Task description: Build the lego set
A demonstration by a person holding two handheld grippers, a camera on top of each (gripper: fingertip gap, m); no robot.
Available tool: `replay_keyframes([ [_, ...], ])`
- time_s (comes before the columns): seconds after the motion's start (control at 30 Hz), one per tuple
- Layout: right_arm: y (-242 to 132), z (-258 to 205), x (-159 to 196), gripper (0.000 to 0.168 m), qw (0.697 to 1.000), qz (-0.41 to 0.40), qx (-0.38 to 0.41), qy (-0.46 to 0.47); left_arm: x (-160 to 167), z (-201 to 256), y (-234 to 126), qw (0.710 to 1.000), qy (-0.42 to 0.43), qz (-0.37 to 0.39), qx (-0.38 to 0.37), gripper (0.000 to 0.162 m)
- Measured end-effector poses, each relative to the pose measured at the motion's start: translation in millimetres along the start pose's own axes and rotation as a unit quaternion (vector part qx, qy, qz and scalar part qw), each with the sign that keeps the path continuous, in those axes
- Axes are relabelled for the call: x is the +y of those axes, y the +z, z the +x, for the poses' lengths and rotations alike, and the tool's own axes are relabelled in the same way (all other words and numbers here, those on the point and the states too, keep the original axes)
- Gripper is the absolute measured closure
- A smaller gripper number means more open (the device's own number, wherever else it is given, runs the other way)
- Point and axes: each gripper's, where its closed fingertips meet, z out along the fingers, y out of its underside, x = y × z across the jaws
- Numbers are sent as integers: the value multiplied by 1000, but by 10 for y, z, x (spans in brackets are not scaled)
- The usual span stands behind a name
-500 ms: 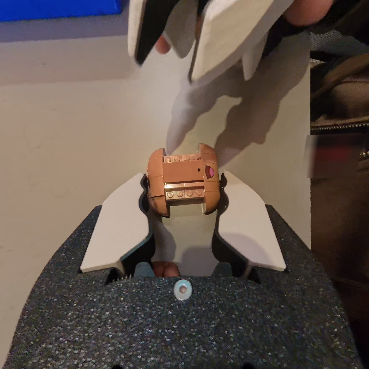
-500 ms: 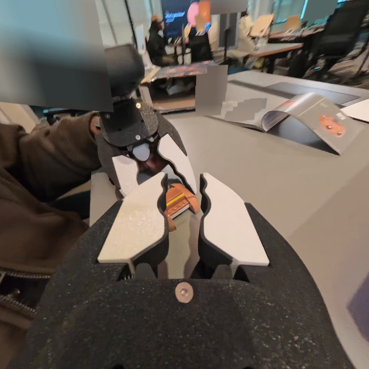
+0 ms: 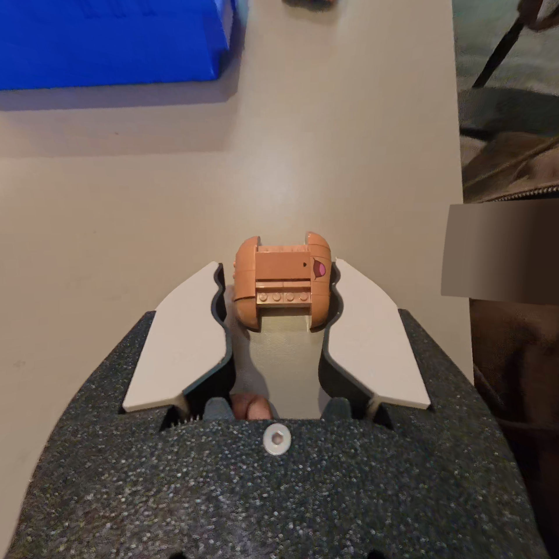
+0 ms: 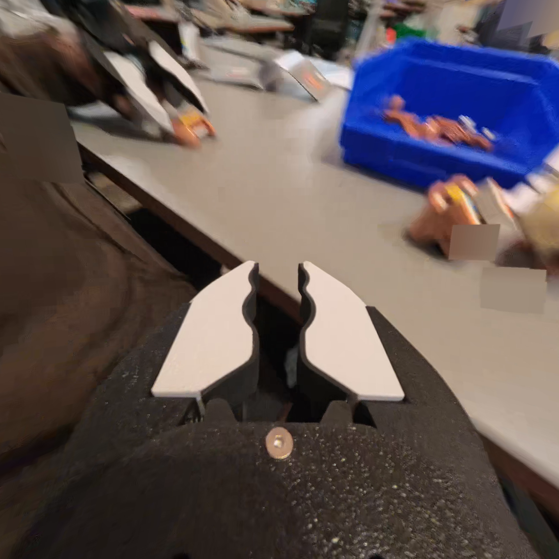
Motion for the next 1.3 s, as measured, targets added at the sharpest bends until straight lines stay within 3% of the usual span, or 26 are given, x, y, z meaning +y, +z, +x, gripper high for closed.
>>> replay_keyframes([
  [0.13,-913,561,1377,144,980,-75,153,106,-100,-58,-68,999,-20,39,-2,95],
  [0.23,-1378,538,2963,145,929,-168,190,270,-153,-23,-116,998,-23,53,14,95],
  [0.27,-1526,393,3638,147,892,-233,185,341,-155,-1,-126,998,-21,55,20,94],
  [0.3,-1726,127,4321,149,829,-332,168,418,-150,24,-127,998,-19,54,29,93],
  [0.37,-2169,-549,5164,148,663,-514,137,526,-99,64,-101,998,-21,33,43,90],
  [0.4,-2196,-801,5304,148,621,-527,140,563,-61,58,-81,999,-16,18,38,88],
  [0.47,-2027,-1240,5327,149,637,-507,107,571,22,18,-46,1000,-12,-10,18,86],
  [0.53,-2413,-1618,5490,145,624,-631,105,449,79,4,-18,1000,-8,-28,1,83],
  [0.6,-2650,-1847,5496,140,625,-685,81,366,104,37,23,999,-4,-33,4,82],
  [0.67,-2698,-1836,5325,133,654,-689,71,304,145,22,58,999,3,-54,-7,81],
  [0.73,-2489,-1531,4847,134,730,-624,82,266,144,43,81,998,0,-63,-2,83],
  [0.87,-2592,-568,3625,139,800,-558,128,178,105,109,129,997,20,-65,22,92],
  [1.0,-2328,30,2147,149,893,-430,58,118,56,64,189,998,23,-59,32,93],
  [1.13,-1253,161,718,150,945,-314,-68,63,-49,20,182,997,29,-49,43,93],
  [1.3,602,-372,-791,144,956,-182,-229,4,-497,-445,46,997,76,-28,-13,93],
])
